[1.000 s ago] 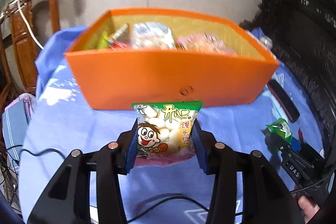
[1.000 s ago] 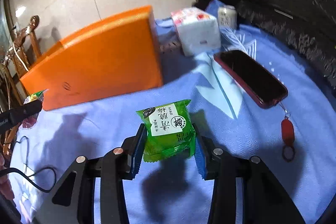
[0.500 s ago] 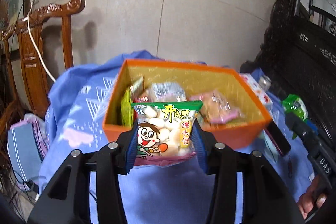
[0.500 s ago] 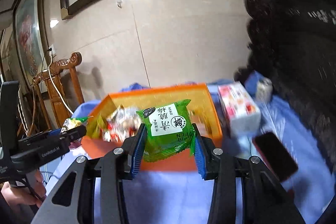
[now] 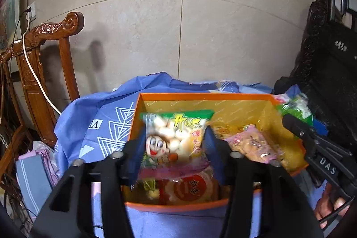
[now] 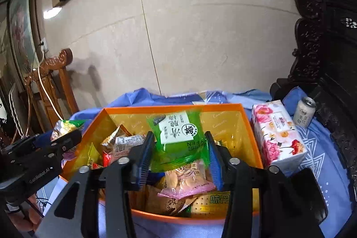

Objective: Organize snacks

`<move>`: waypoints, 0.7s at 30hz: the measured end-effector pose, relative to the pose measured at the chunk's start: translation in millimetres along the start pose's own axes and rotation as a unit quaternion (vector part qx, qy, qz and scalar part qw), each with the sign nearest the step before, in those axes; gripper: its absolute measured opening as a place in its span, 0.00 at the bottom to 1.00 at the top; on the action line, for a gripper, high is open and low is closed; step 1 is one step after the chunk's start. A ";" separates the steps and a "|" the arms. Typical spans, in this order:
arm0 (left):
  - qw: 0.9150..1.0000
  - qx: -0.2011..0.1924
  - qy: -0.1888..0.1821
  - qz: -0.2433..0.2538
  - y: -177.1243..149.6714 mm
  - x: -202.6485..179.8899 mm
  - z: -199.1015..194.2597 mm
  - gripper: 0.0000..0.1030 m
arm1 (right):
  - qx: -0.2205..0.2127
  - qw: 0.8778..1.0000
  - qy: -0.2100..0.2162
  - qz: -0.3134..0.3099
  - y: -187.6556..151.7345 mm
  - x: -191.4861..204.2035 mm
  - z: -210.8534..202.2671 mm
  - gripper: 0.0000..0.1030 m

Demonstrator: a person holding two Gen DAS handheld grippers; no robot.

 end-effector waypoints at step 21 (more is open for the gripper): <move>0.999 0.015 0.028 0.008 -24.9 4.1 -41.1 0.96 | 0.040 0.998 -0.037 0.036 -48.8 -11.4 -46.6 0.97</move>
Point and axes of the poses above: each gripper's, at about its wrist camera, not at the fingertips, and z roughly the way its jaws point, x to its left, y to its top, the point moved 10 cm from there along z, roughly the way its jaws point, and after that the axes turned 3 degrees about x, right-handed, at the moved point
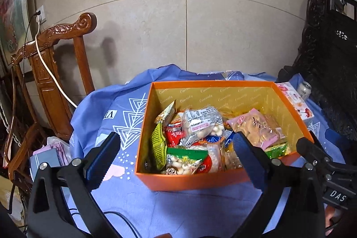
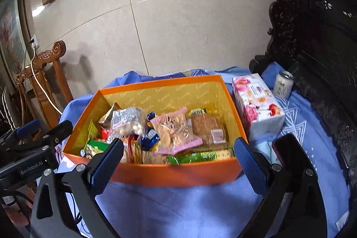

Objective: Organize snacks

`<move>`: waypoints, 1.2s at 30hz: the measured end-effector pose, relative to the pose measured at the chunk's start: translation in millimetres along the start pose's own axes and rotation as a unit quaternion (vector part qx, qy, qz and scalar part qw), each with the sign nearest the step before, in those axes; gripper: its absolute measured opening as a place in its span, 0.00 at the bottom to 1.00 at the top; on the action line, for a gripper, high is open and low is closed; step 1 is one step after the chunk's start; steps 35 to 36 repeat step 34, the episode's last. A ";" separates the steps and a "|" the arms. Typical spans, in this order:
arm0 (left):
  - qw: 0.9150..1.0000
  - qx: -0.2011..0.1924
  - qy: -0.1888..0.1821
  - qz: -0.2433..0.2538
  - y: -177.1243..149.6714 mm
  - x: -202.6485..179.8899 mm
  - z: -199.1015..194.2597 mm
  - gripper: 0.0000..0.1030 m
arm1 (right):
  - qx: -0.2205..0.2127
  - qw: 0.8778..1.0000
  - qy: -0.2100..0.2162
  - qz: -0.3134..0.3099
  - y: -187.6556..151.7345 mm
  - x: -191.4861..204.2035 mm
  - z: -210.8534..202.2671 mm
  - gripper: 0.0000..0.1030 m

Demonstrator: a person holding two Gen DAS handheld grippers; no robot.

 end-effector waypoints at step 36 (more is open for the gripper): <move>1.000 0.004 0.001 0.005 -13.4 3.6 -13.4 0.96 | 0.010 1.000 0.001 -0.007 -15.6 3.5 -12.7 0.97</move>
Point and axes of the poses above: each gripper's, at about its wrist camera, not at the fingertips, and z roughly the way its jaws point, x to its left, y to its top, the point moved 10 cm from there along z, roughly the way its jaws point, and after that the axes turned 3 degrees about x, right-handed, at the moved point
